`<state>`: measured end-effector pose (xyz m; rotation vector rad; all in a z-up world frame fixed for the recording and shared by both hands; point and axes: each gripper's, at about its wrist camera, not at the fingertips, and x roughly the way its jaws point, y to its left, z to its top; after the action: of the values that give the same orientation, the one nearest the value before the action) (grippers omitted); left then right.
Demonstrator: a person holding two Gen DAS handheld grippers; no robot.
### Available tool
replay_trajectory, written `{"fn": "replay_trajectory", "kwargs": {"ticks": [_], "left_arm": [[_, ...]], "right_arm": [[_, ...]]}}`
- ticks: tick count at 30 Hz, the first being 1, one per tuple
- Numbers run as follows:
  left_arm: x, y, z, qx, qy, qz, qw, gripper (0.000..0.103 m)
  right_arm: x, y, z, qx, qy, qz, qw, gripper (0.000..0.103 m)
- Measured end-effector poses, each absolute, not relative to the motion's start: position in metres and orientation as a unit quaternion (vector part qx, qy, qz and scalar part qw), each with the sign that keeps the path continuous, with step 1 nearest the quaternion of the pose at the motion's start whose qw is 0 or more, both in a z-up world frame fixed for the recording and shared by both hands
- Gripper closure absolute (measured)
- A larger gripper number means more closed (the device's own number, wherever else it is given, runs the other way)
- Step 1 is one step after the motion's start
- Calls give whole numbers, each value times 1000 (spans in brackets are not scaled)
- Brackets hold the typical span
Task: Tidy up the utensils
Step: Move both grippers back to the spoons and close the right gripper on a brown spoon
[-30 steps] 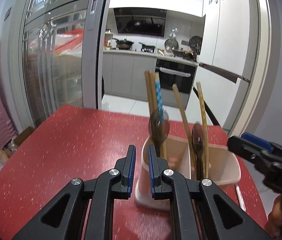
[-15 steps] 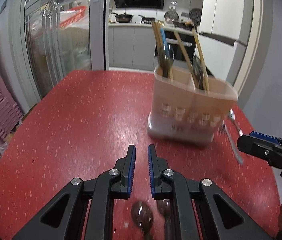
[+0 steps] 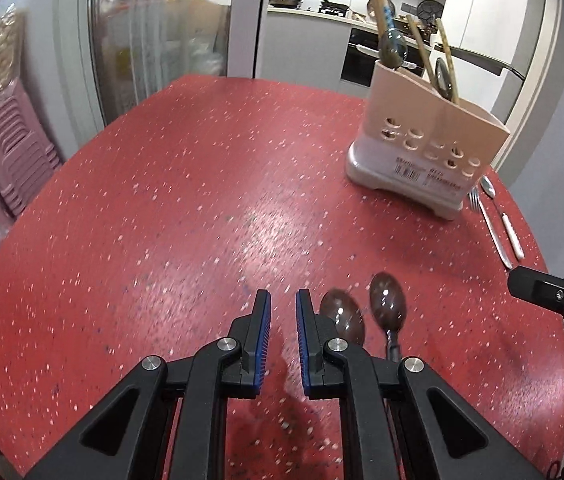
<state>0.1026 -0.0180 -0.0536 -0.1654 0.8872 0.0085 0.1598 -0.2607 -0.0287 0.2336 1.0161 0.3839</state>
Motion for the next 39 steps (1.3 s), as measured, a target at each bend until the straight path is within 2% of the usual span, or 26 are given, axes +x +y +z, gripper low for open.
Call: {"fn": "replay_trajectory", "kwargs": {"ticks": [1, 2, 6, 15, 24, 26, 28, 33, 39], "left_arm": [[101, -17, -55, -82, 430, 6, 899, 37], [99, -16, -56, -83, 432, 12, 898, 0], [90, -13, -52, -77, 416, 22, 906, 0], [80, 2, -63, -75, 437, 38, 896, 0], [74, 16, -70, -86, 451, 38, 888, 0], [72, 21, -69, -91, 450, 40, 887, 0], [70, 26, -68, -97, 451, 43, 886, 0], [67, 36, -70, -108, 453, 51, 883, 0], [66, 35, -69, -103, 455, 52, 883, 0]], "right_arm": [[159, -259, -30, 111, 486, 182, 848, 12], [157, -258, -32, 111, 489, 183, 846, 12], [151, -254, -38, 112, 502, 177, 839, 12], [150, -232, -51, 95, 541, 169, 818, 11], [153, -188, -60, 34, 565, 170, 807, 12], [156, -182, -62, 27, 571, 166, 803, 15], [161, -173, -66, 17, 582, 162, 797, 27], [165, -156, -70, -13, 594, 154, 790, 40], [163, -134, -73, -60, 593, 147, 790, 42]]}}
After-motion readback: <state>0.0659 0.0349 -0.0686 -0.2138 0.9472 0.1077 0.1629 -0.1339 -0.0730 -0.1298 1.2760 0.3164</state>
